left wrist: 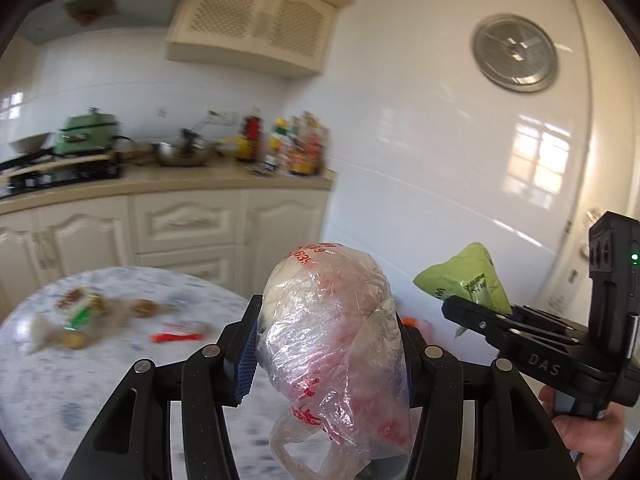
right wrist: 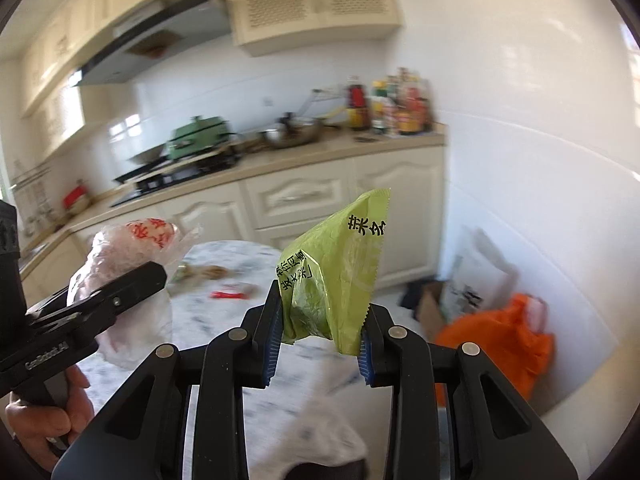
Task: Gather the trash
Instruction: 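Carry the clear bag and yellow-green packet toward the blue bin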
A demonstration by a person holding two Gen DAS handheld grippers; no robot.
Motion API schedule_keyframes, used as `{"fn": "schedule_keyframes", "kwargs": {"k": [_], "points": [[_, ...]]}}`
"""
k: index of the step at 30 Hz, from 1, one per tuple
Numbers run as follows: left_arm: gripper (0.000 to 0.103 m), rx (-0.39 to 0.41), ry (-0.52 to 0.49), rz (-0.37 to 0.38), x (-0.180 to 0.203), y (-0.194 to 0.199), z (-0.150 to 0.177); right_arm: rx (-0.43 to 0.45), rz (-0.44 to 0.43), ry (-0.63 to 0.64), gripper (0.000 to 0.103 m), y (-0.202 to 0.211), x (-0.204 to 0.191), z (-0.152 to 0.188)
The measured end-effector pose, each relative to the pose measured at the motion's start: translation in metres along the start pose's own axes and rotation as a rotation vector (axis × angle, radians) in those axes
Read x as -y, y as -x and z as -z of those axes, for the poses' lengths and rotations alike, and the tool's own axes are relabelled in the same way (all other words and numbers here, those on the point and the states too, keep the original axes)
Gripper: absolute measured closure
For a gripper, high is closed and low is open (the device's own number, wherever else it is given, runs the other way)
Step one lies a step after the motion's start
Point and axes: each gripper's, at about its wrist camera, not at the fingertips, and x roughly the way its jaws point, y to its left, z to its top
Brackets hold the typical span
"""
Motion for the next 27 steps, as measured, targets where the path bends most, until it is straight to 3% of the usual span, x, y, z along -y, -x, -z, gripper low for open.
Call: {"fn": "schedule_keyframes", "kwargs": {"k": [5,10,22,27], "points": [[0.053,-0.055,-0.061,0.081,0.036,-0.039,0.009,-0.034,0.126,-0.072,0.072,0.008,0.060,0.021],[0.053,-0.161,-0.093,0.138,0.061,-0.092,0.020,-0.092,0.204,-0.138,0.072,0.005,0.111,0.049],[0.053,-0.497,-0.119,0.189,0.118,-0.242,0.082,-0.305,0.236,-0.289,0.072,-0.054,0.202,0.128],[0.052,-0.588,-0.129,0.189,0.135,-0.299,0.086,-0.369,0.224,-0.332,0.072,-0.081,0.224,0.151]]}}
